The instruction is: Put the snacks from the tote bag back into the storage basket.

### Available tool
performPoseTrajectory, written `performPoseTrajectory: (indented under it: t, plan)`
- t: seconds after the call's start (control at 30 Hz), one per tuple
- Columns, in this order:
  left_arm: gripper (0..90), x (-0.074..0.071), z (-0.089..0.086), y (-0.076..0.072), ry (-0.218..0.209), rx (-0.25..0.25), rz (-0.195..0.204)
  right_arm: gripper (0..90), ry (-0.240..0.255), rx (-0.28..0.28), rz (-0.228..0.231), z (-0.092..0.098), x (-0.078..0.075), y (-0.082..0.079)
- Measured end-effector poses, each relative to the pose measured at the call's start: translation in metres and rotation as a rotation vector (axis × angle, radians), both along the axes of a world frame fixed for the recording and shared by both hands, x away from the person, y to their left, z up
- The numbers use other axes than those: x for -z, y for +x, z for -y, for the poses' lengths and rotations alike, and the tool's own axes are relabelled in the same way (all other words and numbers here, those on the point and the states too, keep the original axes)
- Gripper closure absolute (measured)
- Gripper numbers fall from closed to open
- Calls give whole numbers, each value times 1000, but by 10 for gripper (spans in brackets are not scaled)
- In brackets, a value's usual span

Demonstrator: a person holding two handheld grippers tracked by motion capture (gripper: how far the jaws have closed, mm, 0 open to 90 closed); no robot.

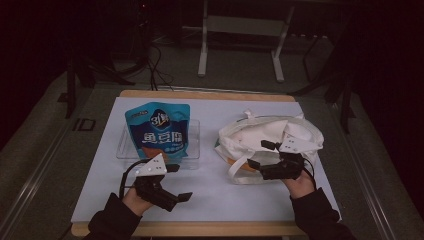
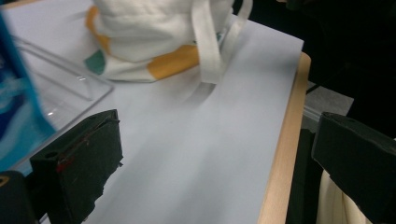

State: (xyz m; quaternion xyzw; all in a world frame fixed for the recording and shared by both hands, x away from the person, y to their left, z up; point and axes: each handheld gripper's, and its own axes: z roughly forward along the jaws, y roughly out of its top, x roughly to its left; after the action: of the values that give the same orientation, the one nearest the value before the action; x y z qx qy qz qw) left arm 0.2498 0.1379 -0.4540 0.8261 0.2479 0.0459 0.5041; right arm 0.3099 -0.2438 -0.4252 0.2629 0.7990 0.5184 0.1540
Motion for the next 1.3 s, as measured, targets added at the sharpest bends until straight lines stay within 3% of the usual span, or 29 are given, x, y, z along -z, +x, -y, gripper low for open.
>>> performPoseTrajectory:
  t: [0.1,0.4,0.6,0.8,0.93,1.07,1.3]
  plan:
    - [18,2,10,3,15,9,14,162,14,14,7,6,3,-4]
    - [18,10,36,12,26,45,56,146,-15,65,75,14,9,-20]
    - [18,17,45,14,27,54,45,147,-39,102,94,20,16,-29]
    - [18,21,43,11,18,75,83,145,-35,111,88,24,26,-36]
    - [18,24,37,10,0,76,60,144,-49,123,113,26,29,-36]
    - [18,26,36,7,7,66,67,144,-41,129,151,26,27,-37]
    - [18,29,36,7,15,49,77,145,-20,123,128,25,31,-35]
